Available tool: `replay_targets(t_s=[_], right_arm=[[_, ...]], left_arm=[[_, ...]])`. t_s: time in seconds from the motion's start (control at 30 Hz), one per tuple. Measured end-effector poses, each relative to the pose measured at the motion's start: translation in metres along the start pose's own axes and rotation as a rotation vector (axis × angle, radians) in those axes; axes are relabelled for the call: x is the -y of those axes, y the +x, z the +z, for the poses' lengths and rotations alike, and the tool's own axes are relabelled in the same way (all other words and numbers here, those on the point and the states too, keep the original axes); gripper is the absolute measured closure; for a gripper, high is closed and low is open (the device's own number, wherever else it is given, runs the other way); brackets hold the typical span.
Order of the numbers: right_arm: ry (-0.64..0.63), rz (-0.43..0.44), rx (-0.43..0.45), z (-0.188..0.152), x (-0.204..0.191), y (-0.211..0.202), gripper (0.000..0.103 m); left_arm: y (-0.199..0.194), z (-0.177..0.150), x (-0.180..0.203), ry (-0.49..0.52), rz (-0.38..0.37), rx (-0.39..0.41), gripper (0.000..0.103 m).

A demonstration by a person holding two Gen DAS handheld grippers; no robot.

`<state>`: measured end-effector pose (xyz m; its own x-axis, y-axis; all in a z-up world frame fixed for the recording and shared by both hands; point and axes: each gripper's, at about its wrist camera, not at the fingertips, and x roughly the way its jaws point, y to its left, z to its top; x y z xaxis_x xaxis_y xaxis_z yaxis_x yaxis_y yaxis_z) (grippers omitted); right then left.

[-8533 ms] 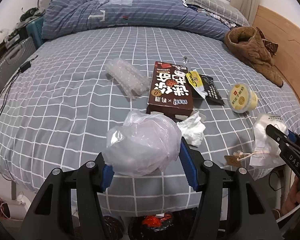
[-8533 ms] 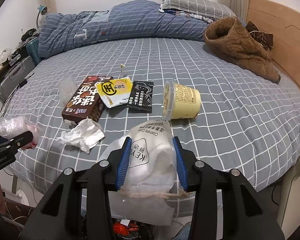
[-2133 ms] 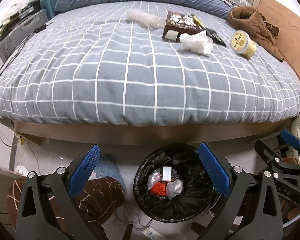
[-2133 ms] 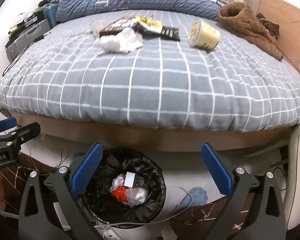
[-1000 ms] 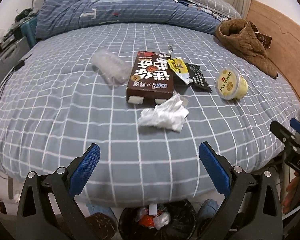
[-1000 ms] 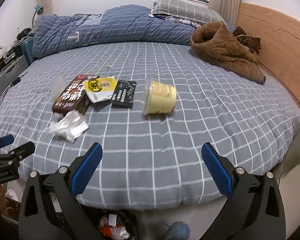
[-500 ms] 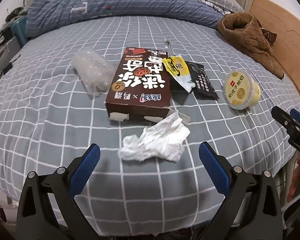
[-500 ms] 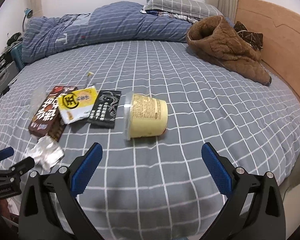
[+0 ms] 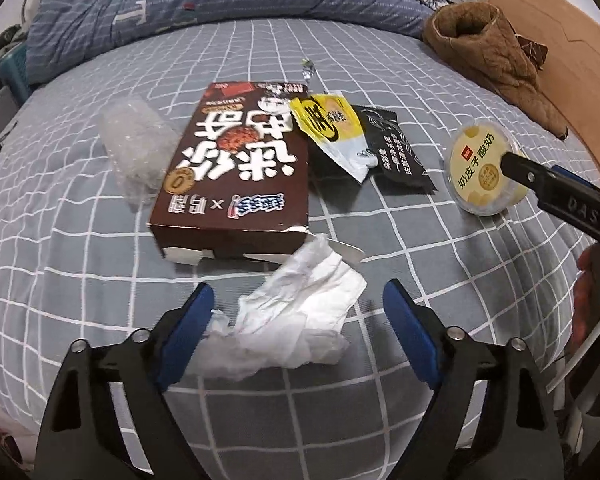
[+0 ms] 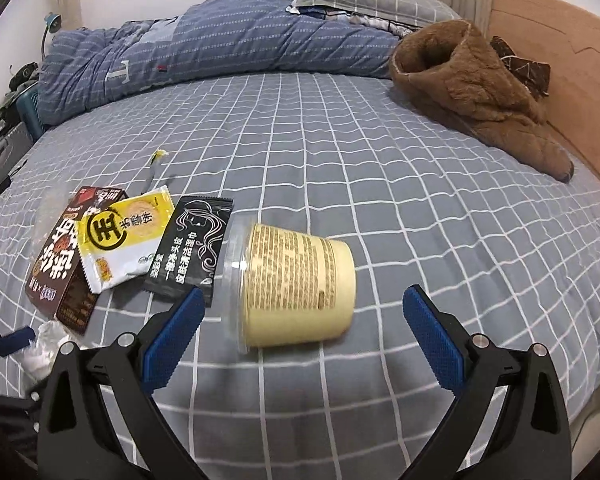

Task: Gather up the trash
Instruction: 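Grasp the crumpled white tissue with the left tool while the right tool grasps the yellow yogurt cup, then carry the tissue with the left tool while the right tool carries the yogurt cup to the bin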

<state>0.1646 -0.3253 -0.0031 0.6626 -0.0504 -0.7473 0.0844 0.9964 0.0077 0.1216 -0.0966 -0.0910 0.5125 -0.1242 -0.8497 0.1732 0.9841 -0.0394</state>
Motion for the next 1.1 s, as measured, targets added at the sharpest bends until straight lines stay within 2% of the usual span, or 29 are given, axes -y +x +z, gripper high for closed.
replay_targets(t_s=[0.23, 0.33, 0.4, 0.47, 0.57, 1.1], right_arm=[[-0.003, 0.020, -0.031, 0.003, -0.001, 0.015, 0.024], [-0.003, 0.031, -0.051, 0.003, -0.002, 0.019, 0.036], [-0.002, 0.029, -0.051, 0.002, -0.002, 0.020, 0.037], [0.003, 0.025, -0.045, 0.001, -0.003, 0.018, 0.037], [0.008, 0.020, -0.039, -0.002, -0.003, 0.014, 0.037], [0.017, 0.013, 0.001, -0.007, -0.004, -0.026, 0.037]], left_arm=[[0.009, -0.001, 0.006, 0.015, 0.015, -0.028, 0.046], [0.012, 0.000, 0.005, -0.005, 0.014, -0.040, 0.058], [0.014, 0.000, 0.004, -0.004, 0.021, -0.048, 0.066], [0.014, -0.002, 0.004, 0.009, 0.034, -0.047, 0.079], [0.013, -0.004, 0.005, 0.016, 0.043, -0.043, 0.087], [-0.017, -0.012, 0.003, 0.000, 0.043, -0.008, 0.090]])
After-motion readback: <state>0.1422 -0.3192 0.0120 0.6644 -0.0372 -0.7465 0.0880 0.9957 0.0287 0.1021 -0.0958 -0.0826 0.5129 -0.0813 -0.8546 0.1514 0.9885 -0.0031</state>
